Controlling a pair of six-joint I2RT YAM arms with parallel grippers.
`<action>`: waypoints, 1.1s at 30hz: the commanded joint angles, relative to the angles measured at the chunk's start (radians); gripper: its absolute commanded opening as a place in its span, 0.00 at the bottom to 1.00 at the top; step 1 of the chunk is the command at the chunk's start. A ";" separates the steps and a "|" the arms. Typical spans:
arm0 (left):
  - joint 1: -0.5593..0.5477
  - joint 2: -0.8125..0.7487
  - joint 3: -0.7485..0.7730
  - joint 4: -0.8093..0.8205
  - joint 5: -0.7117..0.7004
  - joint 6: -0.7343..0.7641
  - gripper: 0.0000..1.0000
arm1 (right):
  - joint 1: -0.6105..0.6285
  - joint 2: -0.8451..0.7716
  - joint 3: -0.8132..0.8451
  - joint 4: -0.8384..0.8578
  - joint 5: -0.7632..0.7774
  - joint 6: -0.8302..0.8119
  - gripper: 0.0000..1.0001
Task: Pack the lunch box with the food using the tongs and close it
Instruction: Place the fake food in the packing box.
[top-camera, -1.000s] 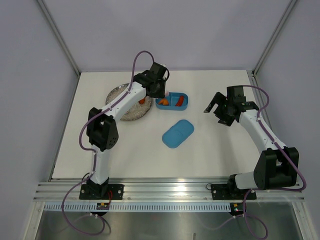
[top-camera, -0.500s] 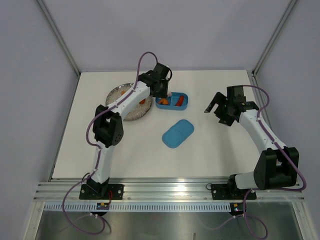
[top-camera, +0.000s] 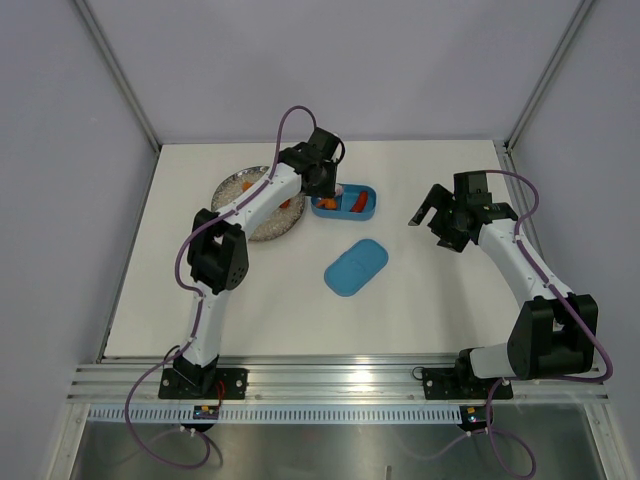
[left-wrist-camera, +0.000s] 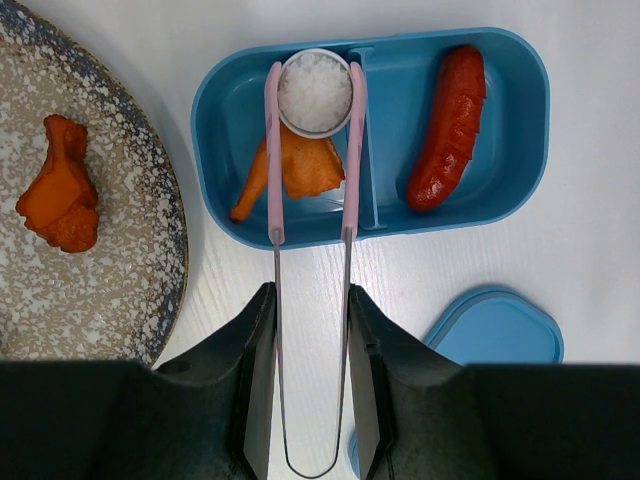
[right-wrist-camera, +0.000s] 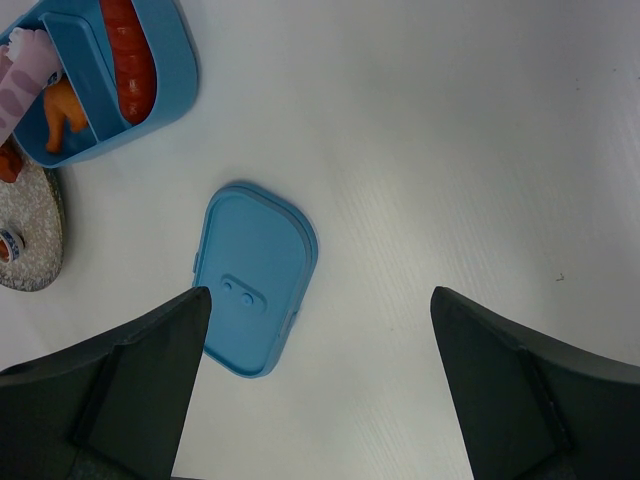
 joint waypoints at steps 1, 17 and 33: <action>-0.001 -0.010 0.031 0.031 0.014 0.012 0.22 | 0.002 -0.011 0.000 0.010 0.011 -0.008 0.99; -0.001 -0.047 0.025 0.025 0.009 0.014 0.33 | 0.002 -0.025 0.002 0.006 0.005 -0.003 0.99; -0.003 -0.081 0.028 0.022 -0.005 0.023 0.34 | 0.002 -0.020 0.011 0.007 -0.001 -0.002 0.99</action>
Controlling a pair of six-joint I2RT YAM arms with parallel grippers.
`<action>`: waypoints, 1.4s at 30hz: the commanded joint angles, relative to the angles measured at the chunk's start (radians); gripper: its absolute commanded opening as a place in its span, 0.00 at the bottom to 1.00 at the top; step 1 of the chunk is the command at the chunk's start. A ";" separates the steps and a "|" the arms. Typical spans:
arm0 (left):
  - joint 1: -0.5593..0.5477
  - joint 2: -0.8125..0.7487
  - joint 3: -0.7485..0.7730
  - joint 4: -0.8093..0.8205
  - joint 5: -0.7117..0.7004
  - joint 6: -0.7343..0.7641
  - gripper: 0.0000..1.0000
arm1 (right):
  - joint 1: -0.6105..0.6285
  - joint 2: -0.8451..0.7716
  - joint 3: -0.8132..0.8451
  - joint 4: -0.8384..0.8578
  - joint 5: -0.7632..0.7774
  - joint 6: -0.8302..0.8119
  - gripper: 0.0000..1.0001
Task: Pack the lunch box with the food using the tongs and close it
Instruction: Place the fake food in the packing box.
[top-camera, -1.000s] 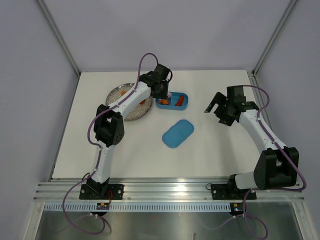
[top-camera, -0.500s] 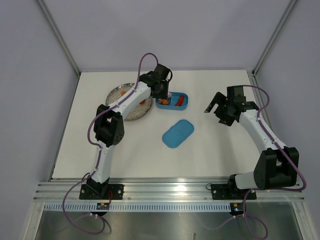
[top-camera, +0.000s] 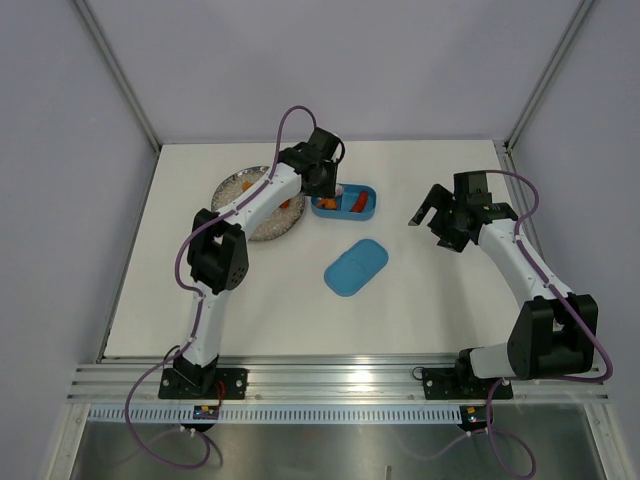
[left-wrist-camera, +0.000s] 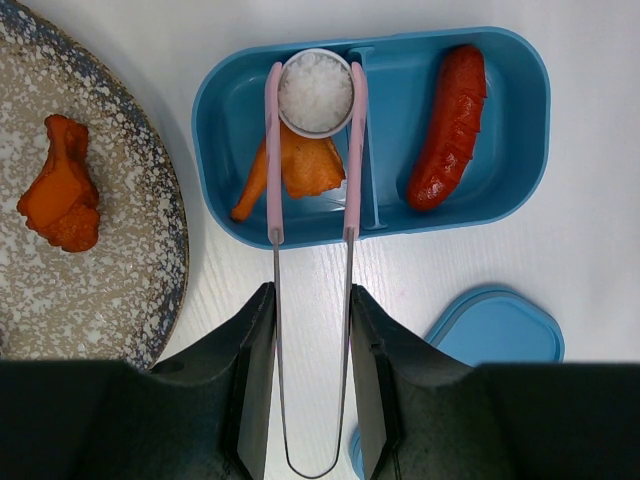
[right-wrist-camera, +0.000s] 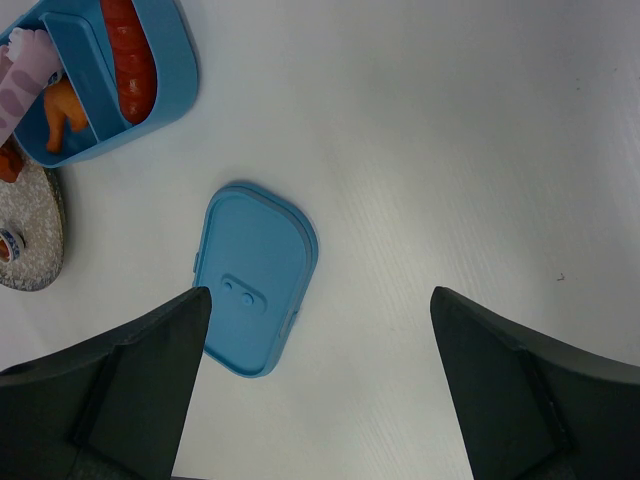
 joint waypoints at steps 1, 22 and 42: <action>-0.001 -0.085 0.028 0.022 -0.006 0.022 0.34 | 0.002 -0.020 0.011 0.007 0.000 -0.002 0.99; -0.003 -0.111 0.023 0.008 -0.021 0.030 0.39 | 0.002 -0.014 0.014 0.014 -0.011 0.004 0.99; -0.001 -0.208 -0.027 0.049 -0.026 0.019 0.18 | 0.002 -0.017 0.008 0.019 -0.014 0.007 0.99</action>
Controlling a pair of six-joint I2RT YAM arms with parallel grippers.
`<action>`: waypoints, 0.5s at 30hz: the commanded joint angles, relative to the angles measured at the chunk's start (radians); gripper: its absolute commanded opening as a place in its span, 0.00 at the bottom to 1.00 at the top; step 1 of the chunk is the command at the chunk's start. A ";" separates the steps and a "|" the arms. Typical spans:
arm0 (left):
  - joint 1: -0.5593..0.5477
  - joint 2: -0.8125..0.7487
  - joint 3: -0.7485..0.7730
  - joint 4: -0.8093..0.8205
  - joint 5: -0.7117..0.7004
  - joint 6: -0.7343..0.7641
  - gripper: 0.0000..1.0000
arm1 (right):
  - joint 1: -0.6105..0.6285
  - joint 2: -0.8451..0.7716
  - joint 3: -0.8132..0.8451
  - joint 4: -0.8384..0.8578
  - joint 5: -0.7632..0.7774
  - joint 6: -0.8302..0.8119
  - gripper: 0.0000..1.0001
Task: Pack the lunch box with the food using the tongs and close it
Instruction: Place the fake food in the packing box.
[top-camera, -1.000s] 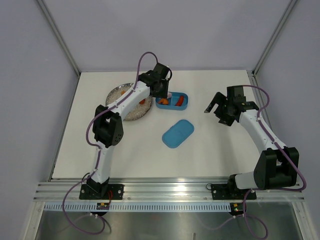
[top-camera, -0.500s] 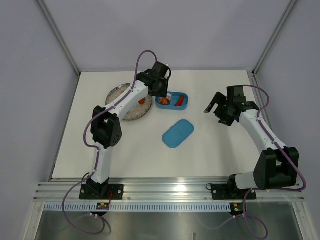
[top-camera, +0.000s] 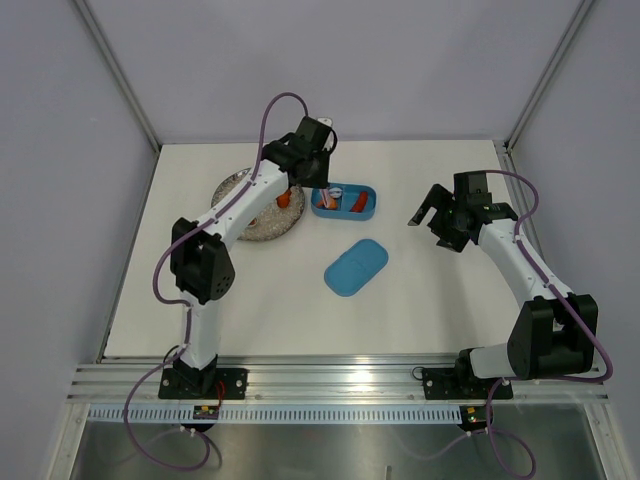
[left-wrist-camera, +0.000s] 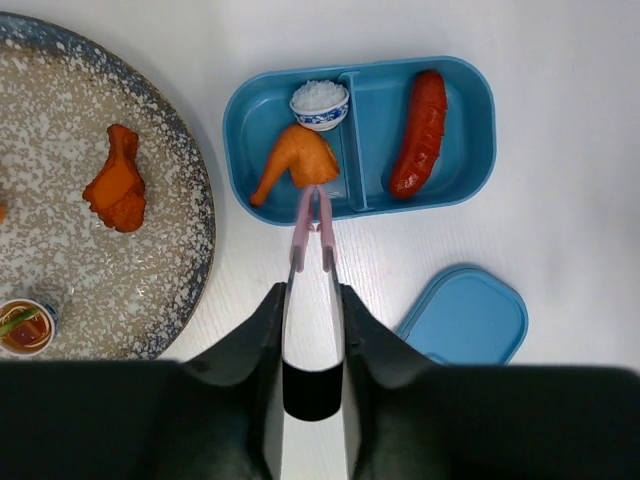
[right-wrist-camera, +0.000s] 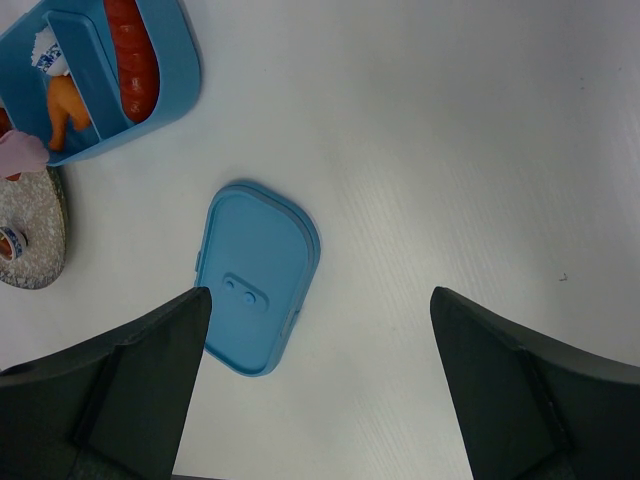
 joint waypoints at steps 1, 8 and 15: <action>-0.001 -0.068 0.005 0.070 -0.010 0.004 0.13 | 0.002 -0.016 0.008 0.016 -0.008 0.006 0.99; -0.001 -0.044 0.013 0.084 0.004 0.000 0.00 | 0.002 -0.014 0.008 0.018 -0.006 0.006 0.98; -0.003 -0.025 0.005 0.166 0.014 -0.003 0.00 | 0.002 -0.013 0.005 0.016 -0.006 0.006 0.99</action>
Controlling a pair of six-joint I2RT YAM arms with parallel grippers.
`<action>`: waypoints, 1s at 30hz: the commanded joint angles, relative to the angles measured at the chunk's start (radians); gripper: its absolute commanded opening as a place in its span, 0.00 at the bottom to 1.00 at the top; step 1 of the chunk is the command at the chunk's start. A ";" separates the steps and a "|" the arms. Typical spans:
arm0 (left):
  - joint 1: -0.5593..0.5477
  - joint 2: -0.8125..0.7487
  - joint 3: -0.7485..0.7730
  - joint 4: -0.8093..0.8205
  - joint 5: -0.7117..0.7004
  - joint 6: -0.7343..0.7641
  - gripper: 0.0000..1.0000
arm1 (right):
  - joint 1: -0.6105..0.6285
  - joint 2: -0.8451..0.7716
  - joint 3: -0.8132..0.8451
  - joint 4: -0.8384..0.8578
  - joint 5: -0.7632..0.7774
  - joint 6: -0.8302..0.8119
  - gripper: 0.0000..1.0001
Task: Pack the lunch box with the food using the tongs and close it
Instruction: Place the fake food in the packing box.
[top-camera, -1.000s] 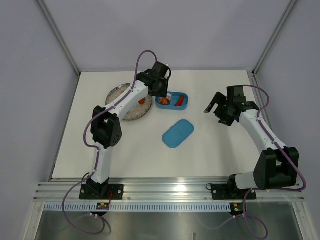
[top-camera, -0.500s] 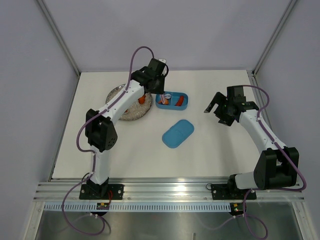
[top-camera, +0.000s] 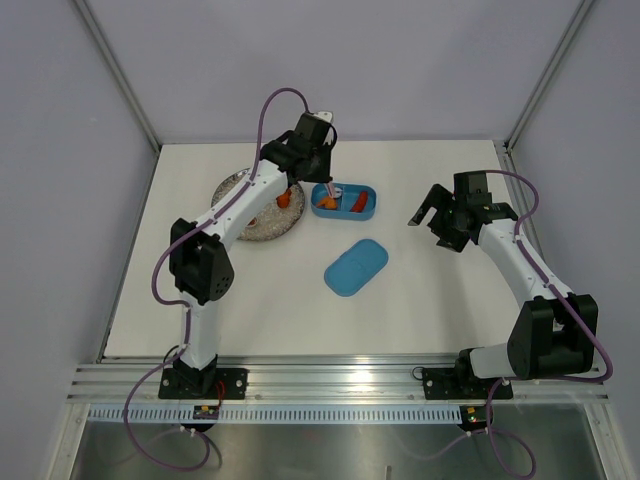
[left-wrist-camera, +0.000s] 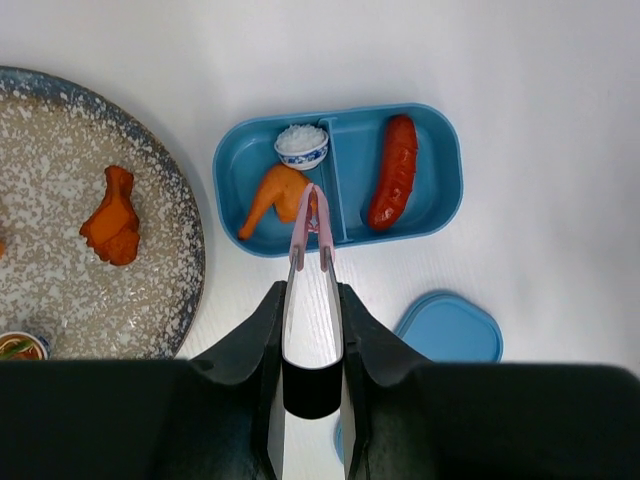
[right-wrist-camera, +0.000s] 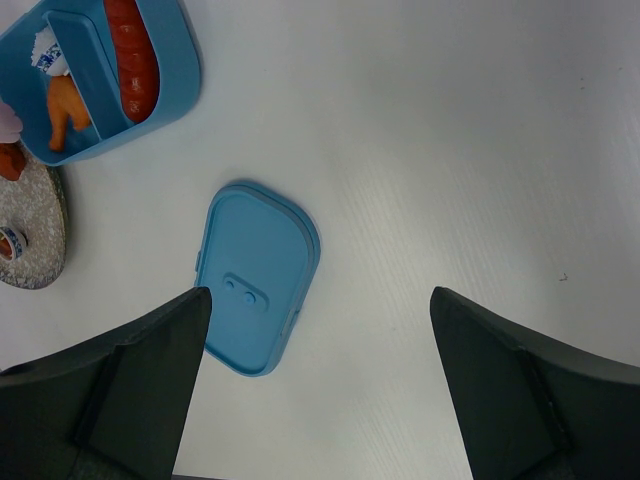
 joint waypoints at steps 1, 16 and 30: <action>-0.003 -0.004 0.006 0.109 0.012 -0.001 0.00 | 0.002 -0.011 0.006 0.016 -0.006 0.006 0.99; -0.001 0.118 0.042 0.142 -0.017 0.016 0.00 | 0.002 0.003 0.012 0.013 -0.003 -0.003 0.99; -0.001 -0.035 -0.031 0.194 -0.037 0.036 0.00 | 0.002 0.013 0.025 0.016 -0.008 -0.003 0.98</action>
